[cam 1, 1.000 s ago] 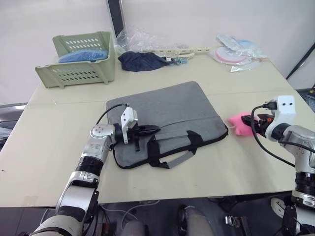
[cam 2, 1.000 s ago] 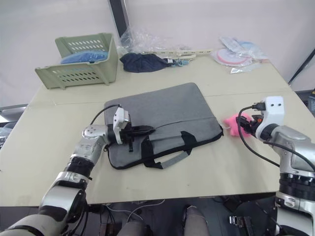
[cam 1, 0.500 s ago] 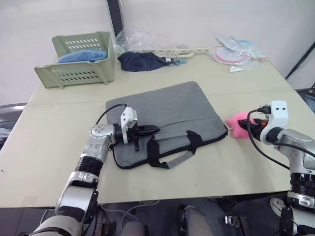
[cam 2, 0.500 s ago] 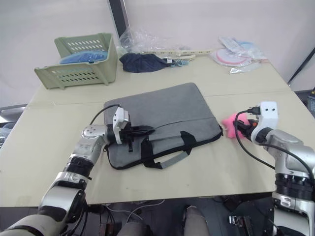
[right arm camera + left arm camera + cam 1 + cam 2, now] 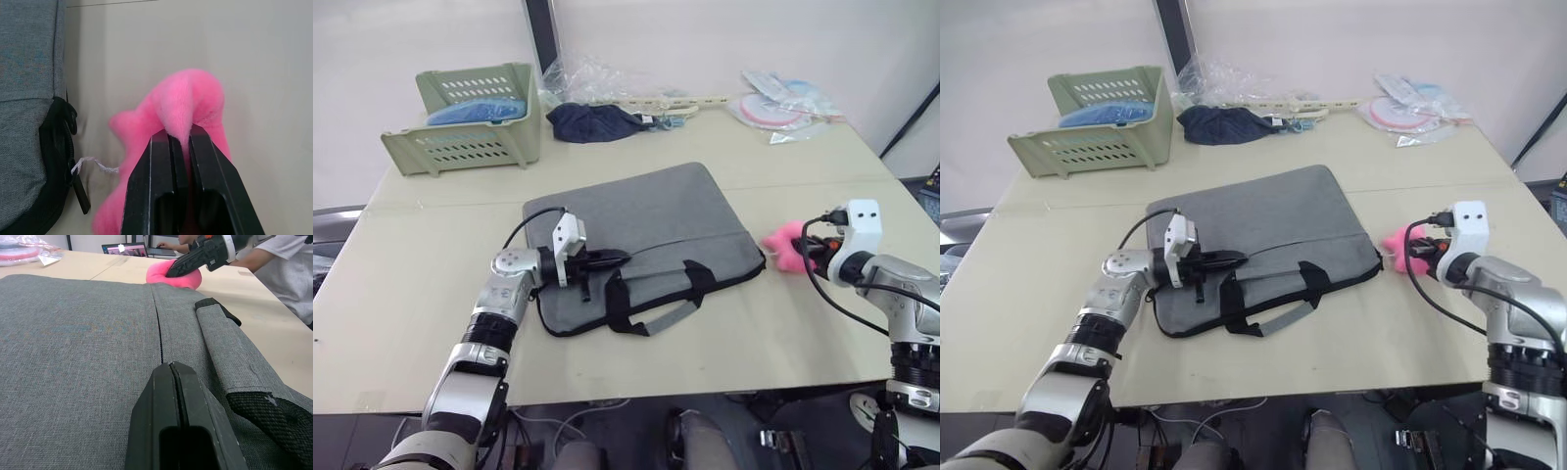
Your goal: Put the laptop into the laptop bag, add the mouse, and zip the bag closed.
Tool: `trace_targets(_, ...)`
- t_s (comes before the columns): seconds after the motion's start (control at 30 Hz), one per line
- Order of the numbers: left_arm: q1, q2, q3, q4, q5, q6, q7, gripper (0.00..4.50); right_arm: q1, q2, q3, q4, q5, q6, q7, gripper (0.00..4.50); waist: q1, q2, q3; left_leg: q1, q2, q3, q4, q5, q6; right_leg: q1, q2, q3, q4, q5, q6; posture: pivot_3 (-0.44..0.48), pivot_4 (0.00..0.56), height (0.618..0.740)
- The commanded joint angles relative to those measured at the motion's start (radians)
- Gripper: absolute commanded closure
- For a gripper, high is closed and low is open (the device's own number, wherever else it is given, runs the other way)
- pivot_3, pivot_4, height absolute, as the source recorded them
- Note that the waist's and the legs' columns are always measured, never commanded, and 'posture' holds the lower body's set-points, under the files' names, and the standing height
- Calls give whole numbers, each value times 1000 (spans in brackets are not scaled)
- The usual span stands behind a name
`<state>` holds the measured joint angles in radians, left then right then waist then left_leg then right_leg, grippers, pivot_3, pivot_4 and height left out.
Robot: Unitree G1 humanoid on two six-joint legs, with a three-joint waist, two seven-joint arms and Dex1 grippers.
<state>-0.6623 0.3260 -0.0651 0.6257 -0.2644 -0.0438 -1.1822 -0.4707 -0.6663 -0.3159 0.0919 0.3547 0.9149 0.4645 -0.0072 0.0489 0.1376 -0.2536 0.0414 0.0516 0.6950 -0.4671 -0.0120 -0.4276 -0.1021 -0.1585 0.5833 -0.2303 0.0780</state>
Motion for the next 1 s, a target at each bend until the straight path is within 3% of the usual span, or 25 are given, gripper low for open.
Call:
trace_targets(0.03, 89, -2, -65, 82, 66, 65, -7, 4500, -75, -45, 18, 45, -22, -47, 18, 4475, 0, 0, 0, 0, 0, 0, 0, 0, 0, 0, 0, 0, 0, 0, 0, 0, 150, 740)
trace_targets(0.53, 124, 13, -67, 28, 58, 94, -12, 4500, -274, -10, 172, 329, -93, -245, 88, 4475, -9, 2, 0, 0, 0, 1, -2, 0, 0, 0, 0, 0, 0, 0, 0, 0, 150, 740)
trace_targets(1.0, 179, 35, -69, -63, 49, 144, -9, 4500, -421, 62, 223, 544, -149, -383, 131, 4475, -25, 3, 1, 1, 1, 1, -2, 0, 0, 0, -1, 0, 0, 0, 0, 0, 150, 740)
